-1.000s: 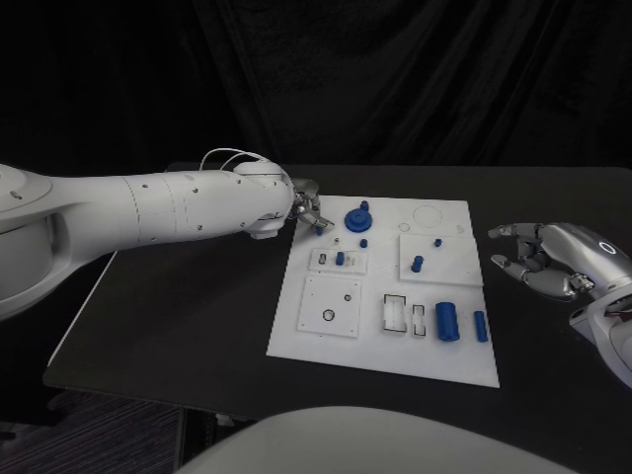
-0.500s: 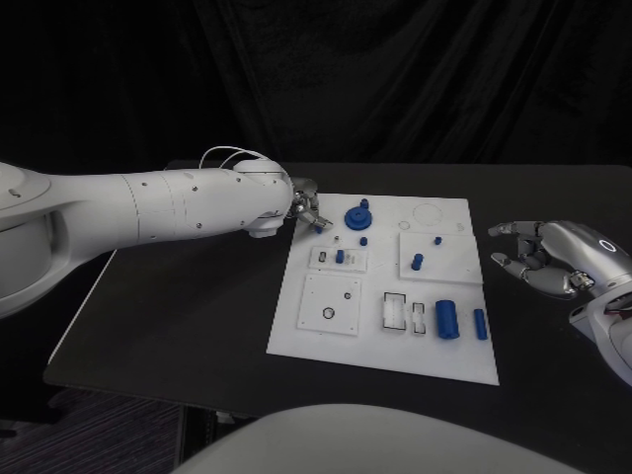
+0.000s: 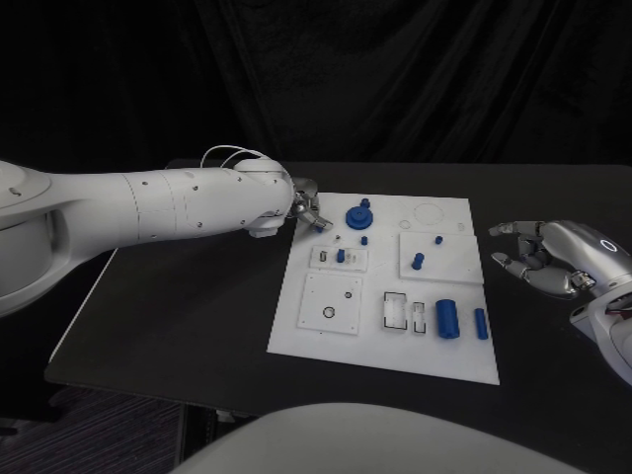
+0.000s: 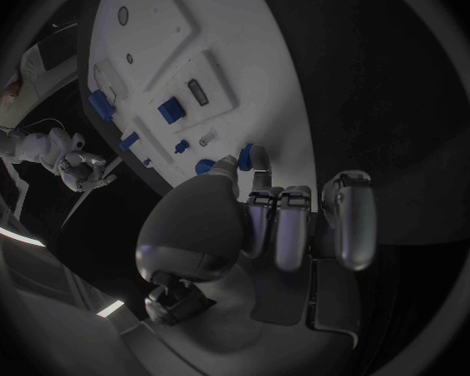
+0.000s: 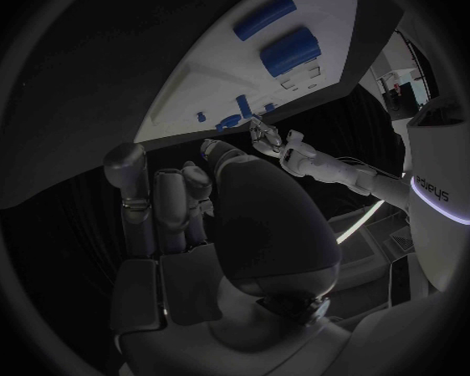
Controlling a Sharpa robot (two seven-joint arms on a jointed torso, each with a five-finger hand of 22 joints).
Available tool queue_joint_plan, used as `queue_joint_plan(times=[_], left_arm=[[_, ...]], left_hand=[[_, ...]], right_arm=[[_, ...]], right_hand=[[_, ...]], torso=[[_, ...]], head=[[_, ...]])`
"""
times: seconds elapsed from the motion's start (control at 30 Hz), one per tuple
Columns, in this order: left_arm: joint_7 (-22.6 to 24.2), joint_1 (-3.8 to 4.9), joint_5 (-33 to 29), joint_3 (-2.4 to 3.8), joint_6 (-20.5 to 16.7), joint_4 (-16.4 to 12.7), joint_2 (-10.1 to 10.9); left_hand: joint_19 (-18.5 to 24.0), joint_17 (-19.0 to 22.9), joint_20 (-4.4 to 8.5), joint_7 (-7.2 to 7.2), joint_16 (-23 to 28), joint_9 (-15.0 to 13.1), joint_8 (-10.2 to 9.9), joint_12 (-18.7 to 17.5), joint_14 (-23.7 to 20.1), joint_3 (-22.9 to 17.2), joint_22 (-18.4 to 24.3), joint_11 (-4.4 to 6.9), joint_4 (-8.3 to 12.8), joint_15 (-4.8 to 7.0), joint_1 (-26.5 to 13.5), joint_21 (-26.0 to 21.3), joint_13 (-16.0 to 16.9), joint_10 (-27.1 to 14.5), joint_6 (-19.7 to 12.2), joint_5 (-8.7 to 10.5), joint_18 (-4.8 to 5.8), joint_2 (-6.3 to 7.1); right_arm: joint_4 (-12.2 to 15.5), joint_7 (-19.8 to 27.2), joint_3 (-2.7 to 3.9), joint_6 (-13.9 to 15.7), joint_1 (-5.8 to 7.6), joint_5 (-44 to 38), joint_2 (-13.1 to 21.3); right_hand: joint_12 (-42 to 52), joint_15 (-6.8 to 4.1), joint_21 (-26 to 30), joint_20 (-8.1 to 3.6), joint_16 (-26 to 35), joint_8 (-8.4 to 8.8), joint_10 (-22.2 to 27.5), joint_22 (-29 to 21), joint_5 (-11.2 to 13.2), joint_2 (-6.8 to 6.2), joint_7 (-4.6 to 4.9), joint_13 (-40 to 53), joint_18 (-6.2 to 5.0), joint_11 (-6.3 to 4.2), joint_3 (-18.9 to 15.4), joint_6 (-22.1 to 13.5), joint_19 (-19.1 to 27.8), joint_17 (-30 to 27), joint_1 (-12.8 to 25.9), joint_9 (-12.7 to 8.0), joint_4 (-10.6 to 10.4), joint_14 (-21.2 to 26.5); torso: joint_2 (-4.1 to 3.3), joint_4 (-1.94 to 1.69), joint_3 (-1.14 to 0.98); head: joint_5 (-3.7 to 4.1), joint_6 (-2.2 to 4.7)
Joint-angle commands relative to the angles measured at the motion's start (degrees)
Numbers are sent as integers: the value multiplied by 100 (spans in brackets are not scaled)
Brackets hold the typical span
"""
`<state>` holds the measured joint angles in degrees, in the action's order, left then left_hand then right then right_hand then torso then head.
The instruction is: Assemble the parts on the task board
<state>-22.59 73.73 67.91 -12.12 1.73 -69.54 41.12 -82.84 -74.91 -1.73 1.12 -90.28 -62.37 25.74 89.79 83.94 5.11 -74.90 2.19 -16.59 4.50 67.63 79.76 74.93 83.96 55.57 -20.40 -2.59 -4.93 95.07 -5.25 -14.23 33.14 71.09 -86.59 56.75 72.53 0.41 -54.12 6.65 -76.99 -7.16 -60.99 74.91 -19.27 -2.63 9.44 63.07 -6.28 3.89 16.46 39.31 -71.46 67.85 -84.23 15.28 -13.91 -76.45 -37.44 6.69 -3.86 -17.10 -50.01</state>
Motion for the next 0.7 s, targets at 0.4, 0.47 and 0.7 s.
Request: queue_joint_plan(times=[0.4, 0.47, 0.7], left_arm=[[-1, -13, -3, 4, 93, -26, 8], [3, -13, -3, 4, 81, -47, 22], [-15, -14, -3, 4, -27, -221, 135]], left_hand=[[38, -1509, 20, -38, 28, -153, -102, 21, 606, -132, -1127, 62, 28, 60, 213, -44, 1507, 604, 56, -592, -29, 45], [37, -1509, 26, -45, 28, -186, -121, 21, 606, -181, -1128, 69, 32, 66, 258, -45, 1507, 604, 58, -721, -29, 58], [92, -1509, 47, -65, 28, -282, -219, 21, 606, -541, -1099, 86, 80, 85, 523, -132, 1507, 604, 33, -1099, -51, 137]], right_arm=[[-6, -43, 3, -35, -12, -17, 4], [-7, -44, 3, -37, -12, -17, 3], [-13, -52, 3, -53, -12, -17, 4]], right_hand=[[-37, -1, 33, -5, 18, 37, 43, 549, -43, 9, -15, -9, -96, 3, 52, 43, -28, -17, -71, -12, 0, 16], [-37, -1, 33, -5, 18, 37, 43, 549, -43, 9, -15, -9, -96, 3, 52, 43, -28, -17, -71, -12, 0, 16], [-43, 0, 33, -5, 21, 39, 54, 549, -56, 10, -14, -18, -96, 4, 61, 45, -28, -21, -72, -15, 1, 20]], torso=[[-4, -1, -1], [-3, 0, -2], [-1, -1, -3]], head=[[-14, 1], [-14, 1], [-8, 1]])
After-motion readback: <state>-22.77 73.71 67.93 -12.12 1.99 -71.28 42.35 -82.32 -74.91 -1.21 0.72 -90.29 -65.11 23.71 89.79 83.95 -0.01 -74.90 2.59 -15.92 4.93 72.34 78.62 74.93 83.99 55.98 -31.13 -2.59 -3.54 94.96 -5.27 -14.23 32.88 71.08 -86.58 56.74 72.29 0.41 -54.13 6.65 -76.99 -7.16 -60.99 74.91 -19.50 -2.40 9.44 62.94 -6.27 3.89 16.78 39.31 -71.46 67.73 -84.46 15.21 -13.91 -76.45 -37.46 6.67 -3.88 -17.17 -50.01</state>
